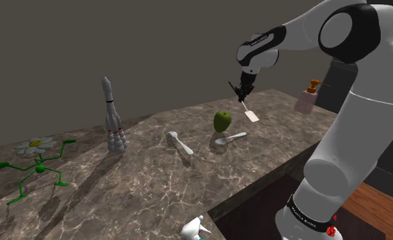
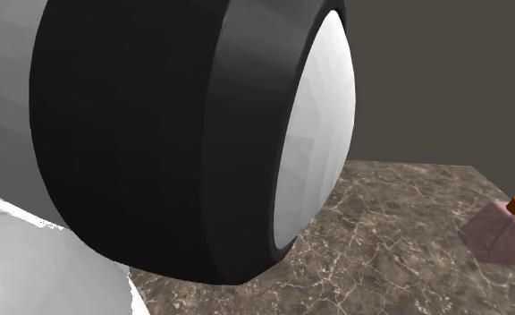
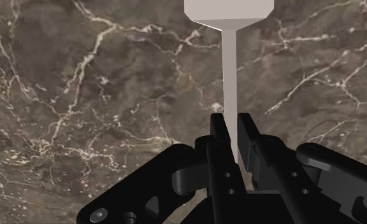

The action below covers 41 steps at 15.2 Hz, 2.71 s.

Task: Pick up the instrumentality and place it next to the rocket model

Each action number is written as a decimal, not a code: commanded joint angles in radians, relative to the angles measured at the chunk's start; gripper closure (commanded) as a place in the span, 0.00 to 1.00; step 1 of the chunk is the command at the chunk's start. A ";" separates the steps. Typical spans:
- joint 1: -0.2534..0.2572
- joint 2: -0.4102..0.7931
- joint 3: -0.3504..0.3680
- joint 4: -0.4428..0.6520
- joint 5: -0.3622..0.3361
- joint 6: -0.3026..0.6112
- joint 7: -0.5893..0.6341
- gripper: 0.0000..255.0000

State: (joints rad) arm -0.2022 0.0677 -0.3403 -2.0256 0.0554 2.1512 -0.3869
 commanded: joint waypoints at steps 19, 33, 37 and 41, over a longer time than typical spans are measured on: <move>0.002 -0.060 0.000 0.203 -0.028 -0.260 0.021 1.00; 0.000 -0.048 -0.002 0.406 -0.025 -0.451 0.023 1.00; -0.002 -0.035 -0.004 0.476 -0.020 -0.509 0.021 1.00; -0.005 -0.017 -0.006 0.552 -0.014 -0.568 0.018 1.00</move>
State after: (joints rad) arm -0.2054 0.0454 -0.3450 -1.4954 0.0395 1.6003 -0.3664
